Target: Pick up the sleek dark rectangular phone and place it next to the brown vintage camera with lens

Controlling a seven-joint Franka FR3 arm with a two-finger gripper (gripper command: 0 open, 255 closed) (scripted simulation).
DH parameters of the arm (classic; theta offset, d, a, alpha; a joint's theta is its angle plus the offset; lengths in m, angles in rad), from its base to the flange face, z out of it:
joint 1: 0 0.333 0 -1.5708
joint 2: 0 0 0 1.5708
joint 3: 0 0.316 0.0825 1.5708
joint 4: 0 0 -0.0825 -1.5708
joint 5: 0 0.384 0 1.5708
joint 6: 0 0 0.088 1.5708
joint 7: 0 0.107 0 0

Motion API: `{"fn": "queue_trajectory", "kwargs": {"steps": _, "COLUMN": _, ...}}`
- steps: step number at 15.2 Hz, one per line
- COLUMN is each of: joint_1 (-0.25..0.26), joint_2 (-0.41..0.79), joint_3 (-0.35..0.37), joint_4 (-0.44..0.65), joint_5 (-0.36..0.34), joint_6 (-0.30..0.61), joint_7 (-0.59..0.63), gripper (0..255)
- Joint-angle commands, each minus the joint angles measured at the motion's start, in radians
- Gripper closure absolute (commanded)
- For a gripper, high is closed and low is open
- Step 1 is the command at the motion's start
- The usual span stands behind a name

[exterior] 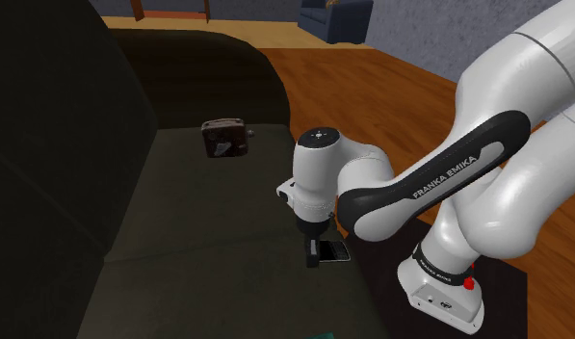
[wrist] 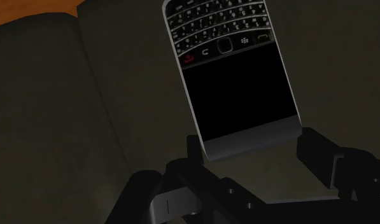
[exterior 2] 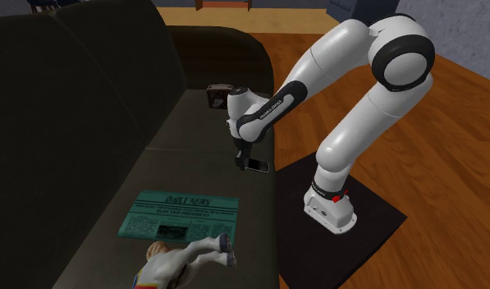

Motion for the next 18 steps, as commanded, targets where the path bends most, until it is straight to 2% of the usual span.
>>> {"fn": "queue_trajectory", "kwargs": {"steps": 1, "joint_1": 0.002, "joint_2": -0.015, "joint_3": -0.004, "joint_4": 0.005, "joint_5": 0.002, "joint_6": -0.019, "joint_7": -0.003, "gripper": 255}}
{"fn": "queue_trajectory", "kwargs": {"steps": 18, "joint_1": 0.019, "joint_2": -0.2, "joint_3": -0.062, "joint_4": 0.12, "joint_5": 0.004, "joint_6": -0.317, "joint_7": -0.026, "gripper": 255}}
